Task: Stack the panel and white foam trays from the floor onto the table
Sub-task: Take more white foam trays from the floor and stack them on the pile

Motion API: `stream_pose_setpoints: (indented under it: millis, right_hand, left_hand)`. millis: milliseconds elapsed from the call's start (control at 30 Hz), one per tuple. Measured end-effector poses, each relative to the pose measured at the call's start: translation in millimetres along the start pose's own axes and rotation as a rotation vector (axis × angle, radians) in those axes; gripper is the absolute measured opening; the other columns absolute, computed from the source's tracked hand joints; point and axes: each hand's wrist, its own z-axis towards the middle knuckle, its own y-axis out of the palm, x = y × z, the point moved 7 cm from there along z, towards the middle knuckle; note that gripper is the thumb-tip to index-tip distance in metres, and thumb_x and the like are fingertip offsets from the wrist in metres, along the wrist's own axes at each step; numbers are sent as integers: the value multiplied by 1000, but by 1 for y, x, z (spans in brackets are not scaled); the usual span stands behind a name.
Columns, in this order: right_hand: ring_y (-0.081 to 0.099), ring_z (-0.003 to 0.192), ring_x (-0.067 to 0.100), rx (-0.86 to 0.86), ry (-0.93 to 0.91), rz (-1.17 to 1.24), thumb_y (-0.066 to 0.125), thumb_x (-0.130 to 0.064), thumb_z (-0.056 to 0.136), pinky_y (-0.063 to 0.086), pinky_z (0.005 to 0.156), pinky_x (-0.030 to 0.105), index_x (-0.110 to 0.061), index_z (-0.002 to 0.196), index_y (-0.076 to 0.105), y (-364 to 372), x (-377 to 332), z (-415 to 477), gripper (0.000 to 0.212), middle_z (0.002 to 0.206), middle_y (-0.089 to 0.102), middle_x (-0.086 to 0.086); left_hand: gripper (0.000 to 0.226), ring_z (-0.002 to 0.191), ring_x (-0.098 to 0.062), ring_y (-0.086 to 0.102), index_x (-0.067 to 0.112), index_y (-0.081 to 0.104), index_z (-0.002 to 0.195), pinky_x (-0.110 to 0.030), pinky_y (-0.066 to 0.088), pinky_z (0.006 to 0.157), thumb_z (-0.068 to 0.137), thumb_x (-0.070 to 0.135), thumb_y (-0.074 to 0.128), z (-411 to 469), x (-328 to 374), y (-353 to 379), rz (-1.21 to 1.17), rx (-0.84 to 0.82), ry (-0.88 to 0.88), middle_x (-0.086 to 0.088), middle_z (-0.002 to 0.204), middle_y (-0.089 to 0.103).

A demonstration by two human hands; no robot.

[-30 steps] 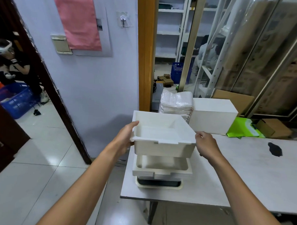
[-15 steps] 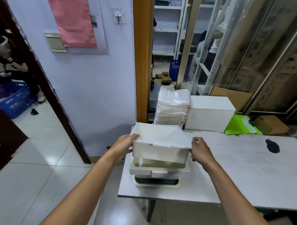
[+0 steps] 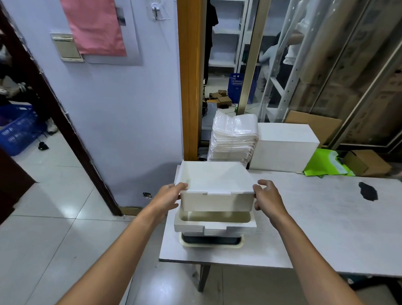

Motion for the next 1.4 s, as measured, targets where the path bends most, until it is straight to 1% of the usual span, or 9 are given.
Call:
stream_pose_setpoints:
  millis: [133,433,600,867,1100,1200,1267,1333,1400]
  right_hand:
    - [59,74,21,-15,18,14,48,-30,98,44,60,29,-18,137,45,1,2,0,41,124,59,13]
    - [57,67,20,-28,72,-10,43,-21,98,45,60,30,-17,136,45,5,14,-5,38,110,63,13]
    - [64,76,23,-30,90,-25,38,-17,99,45,61,32,-17,136,43,9,24,-8,38,96,64,14]
    - [61,72,23,-50,110,33,39,-44,102,46,63,32,-21,128,46,15,37,-18,35,71,59,10]
    - [61,67,24,-37,107,-9,34,-55,100,50,69,35,-23,127,47,13,34,-18,44,84,61,9]
    - [64,94,25,-39,90,-75,26,-75,88,50,84,40,-24,128,52,9,35,-15,70,108,63,2]
    - [55,111,20,-33,64,-94,19,-87,81,43,93,43,-31,122,55,5,30,-18,78,121,56,-6]
    - [47,115,19,-19,22,-84,15,-87,83,38,96,42,-35,114,55,1,18,-28,72,119,47,-7]
    - [44,126,20,40,-53,-47,17,-77,92,35,103,42,-26,128,55,-7,5,-35,73,126,48,-5]
  left_hand:
    - [31,112,-20,61,12,63,117,-39,47,102,97,35,59,3,-2,-2,21,22,7,2,114,64]
    - [36,115,-22,57,11,60,126,-37,46,101,97,34,59,7,-20,-5,34,51,-20,-1,123,58]
    - [45,119,-24,56,6,58,134,-38,46,104,97,32,59,8,-30,-3,43,64,-26,-5,129,56]
    - [39,115,-23,56,8,60,131,-36,46,104,98,28,57,7,-39,-3,46,81,-36,-2,125,56]
    - [40,113,-20,56,10,61,131,-36,47,102,96,29,58,10,-43,-4,40,93,-35,3,124,55]
    - [39,114,-21,56,10,60,132,-37,47,103,97,28,58,7,-42,-4,22,94,-31,3,125,54]
    - [41,118,-23,55,12,58,134,-38,46,104,97,30,58,4,-44,-5,-14,96,-33,4,126,53]
    - [43,122,-23,54,15,58,134,-39,46,105,96,35,58,0,-49,-5,-66,101,-49,2,129,55]
    - [49,121,-20,56,20,60,132,-37,47,103,90,47,60,-1,-57,-8,-122,104,-53,1,131,60]
